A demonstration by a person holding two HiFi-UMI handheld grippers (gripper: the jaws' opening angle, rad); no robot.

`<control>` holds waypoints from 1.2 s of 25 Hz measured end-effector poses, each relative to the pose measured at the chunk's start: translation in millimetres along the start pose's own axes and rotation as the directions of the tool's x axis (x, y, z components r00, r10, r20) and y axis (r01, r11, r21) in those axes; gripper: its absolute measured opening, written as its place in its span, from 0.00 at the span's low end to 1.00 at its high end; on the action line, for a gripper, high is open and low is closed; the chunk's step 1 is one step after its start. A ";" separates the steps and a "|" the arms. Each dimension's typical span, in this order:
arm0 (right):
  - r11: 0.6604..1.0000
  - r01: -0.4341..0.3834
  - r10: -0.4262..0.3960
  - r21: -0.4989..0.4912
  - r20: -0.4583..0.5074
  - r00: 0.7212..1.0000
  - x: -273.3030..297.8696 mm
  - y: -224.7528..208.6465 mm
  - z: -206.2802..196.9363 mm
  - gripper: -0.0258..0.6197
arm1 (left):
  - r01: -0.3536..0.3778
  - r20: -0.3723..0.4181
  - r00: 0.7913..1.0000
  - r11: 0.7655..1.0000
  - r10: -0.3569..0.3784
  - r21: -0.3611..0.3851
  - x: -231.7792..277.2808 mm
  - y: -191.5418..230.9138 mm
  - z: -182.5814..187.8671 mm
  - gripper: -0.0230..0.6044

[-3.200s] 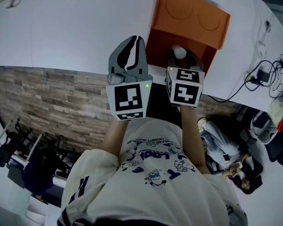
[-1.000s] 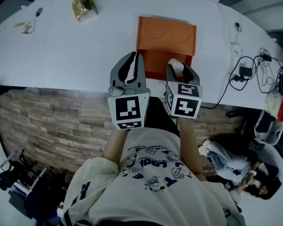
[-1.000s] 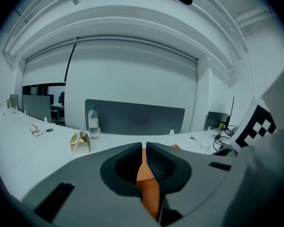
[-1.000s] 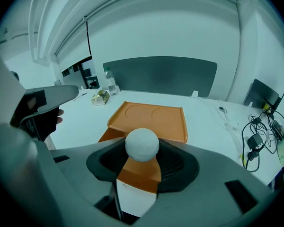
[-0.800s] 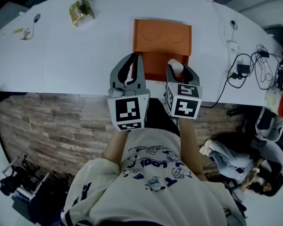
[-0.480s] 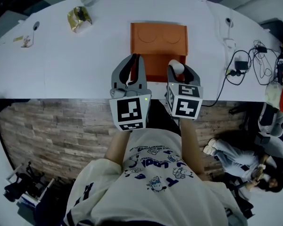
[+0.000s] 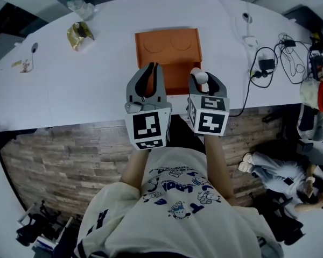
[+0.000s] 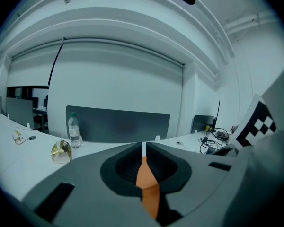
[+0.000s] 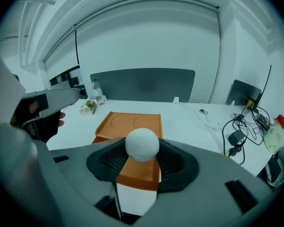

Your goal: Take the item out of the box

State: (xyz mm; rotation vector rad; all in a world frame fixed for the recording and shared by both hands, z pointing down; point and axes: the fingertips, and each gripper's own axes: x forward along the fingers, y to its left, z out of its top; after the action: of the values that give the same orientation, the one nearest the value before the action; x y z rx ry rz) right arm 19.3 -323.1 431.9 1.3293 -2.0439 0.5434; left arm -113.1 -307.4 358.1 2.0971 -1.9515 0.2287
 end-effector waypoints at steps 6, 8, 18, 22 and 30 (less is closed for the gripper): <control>0.999 0.030 -0.031 0.031 0.011 0.999 -7.2 -17.8 -1.1 0.35 | 0.040 0.007 0.999 0.999 -0.040 0.017 5.9 -18.1 4.8 0.10; 0.998 0.041 -0.042 0.040 0.014 0.999 -9.4 -23.7 -1.9 0.35 | 0.050 0.008 0.999 0.999 -0.050 0.021 7.8 -23.2 6.1 0.10; 0.992 0.093 -0.097 0.087 0.033 0.995 -23.8 -53.7 -2.5 0.35 | 0.115 0.018 0.993 0.991 -0.116 0.062 20.5 -53.7 15.0 0.10; 0.987 0.114 -0.119 0.109 0.041 0.992 -28.6 -66.4 -2.0 0.35 | 0.145 0.020 0.989 0.987 -0.147 0.075 26.2 -67.6 19.0 0.10; 0.983 0.129 -0.136 0.127 0.044 0.990 -34.0 -77.8 -0.4 0.35 | 0.192 0.027 0.980 0.977 -0.196 0.097 33.9 -86.7 26.2 0.10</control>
State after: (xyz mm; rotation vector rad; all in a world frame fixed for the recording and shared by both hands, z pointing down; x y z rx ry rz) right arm 100.4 -332.1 408.5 1.5559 -1.9731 0.5891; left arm -25.9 -342.4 335.5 2.3499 -1.7713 0.2484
